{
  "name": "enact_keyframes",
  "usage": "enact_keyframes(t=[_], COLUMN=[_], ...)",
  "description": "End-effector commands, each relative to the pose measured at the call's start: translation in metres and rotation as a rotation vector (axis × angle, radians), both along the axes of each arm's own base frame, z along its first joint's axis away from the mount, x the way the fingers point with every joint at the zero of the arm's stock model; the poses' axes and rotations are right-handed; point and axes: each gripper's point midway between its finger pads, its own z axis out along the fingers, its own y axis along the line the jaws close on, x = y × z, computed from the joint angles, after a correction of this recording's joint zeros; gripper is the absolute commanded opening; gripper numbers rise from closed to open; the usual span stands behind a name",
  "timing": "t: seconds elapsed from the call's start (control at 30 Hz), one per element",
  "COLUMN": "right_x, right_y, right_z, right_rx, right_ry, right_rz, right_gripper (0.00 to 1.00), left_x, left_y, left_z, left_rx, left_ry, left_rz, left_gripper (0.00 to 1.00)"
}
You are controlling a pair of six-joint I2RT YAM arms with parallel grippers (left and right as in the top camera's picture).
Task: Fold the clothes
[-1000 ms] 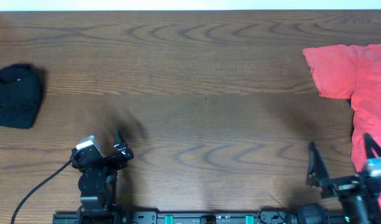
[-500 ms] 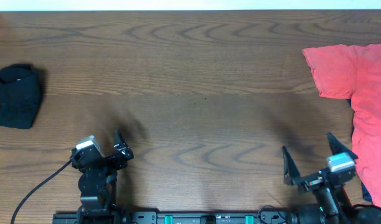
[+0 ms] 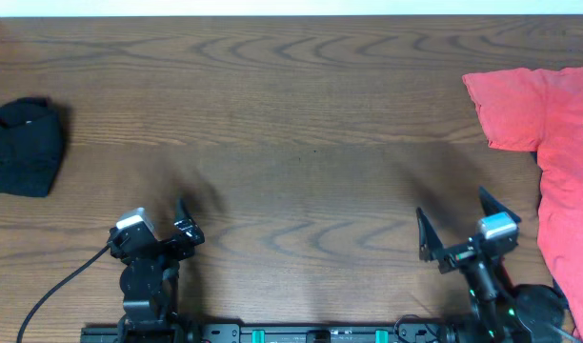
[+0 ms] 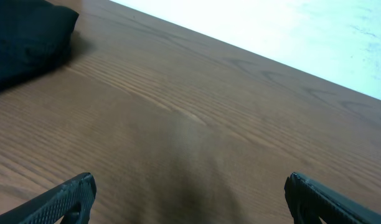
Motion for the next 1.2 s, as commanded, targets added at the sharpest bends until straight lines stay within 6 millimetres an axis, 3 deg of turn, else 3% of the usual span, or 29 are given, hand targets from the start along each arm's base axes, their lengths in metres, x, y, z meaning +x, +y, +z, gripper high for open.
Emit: enact_keyframes(t=[0.0, 0.7, 1.17], right_x=[0.006, 0.026, 0.03], right_y=[-0.001, 0.004, -0.016], right_z=[-0.012, -0.053, -0.074], right_rx=[0.059, 0.095, 0.099], right_ry=[0.016, -0.025, 0.037], right_rz=[-0.008, 0.014, -0.051], right_gripper=[0.99, 0.99, 0.99], left_x=[-0.001, -0.001, -0.001], left_y=[0.003, 0.003, 0.003], left_z=[-0.01, -0.01, -0.01], left_rx=[0.002, 0.002, 0.002], left_ry=[0.02, 0.02, 0.02], left_rz=[0.017, 0.017, 0.017], left_gripper=[0.98, 0.98, 0.98])
